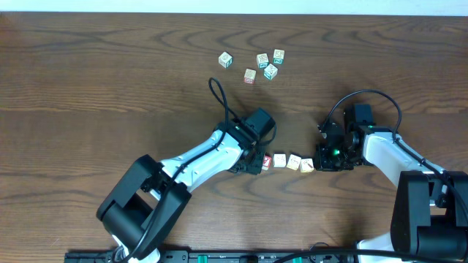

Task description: Lift 5 blocks

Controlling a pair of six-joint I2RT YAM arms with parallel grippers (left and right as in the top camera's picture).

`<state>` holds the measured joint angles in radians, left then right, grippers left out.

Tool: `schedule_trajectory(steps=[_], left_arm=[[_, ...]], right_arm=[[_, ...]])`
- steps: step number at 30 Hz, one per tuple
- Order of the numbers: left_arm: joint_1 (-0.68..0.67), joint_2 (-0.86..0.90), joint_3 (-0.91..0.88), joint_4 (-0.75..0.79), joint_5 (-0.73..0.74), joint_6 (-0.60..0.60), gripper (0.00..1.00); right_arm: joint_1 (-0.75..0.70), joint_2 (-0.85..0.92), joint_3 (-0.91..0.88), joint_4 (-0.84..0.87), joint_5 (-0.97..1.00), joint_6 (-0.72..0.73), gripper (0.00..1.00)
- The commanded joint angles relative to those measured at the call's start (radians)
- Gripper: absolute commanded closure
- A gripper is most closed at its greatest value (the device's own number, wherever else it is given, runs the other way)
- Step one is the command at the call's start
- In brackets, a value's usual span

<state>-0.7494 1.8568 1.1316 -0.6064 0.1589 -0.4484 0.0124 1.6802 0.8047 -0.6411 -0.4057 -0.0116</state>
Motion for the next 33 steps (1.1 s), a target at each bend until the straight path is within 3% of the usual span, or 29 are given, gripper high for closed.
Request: schedule_trajectory(steps=[1,19,33], left_arm=[[-0.003,0.017,-0.015,-0.007,0.005,-0.002,0.59],[-0.003,0.004,-0.015,-0.050,0.006,-0.002,0.51],[-0.003,-0.153,-0.015,-0.087,-0.035,0.006,0.50]], right_arm=[[0.016,0.021,-0.017,0.006,0.017,-0.005,0.99],[0.016,0.021,-0.017,0.013,0.035,-0.005,0.99],[0.016,0.021,-0.017,-0.013,-0.018,-0.004,0.99]])
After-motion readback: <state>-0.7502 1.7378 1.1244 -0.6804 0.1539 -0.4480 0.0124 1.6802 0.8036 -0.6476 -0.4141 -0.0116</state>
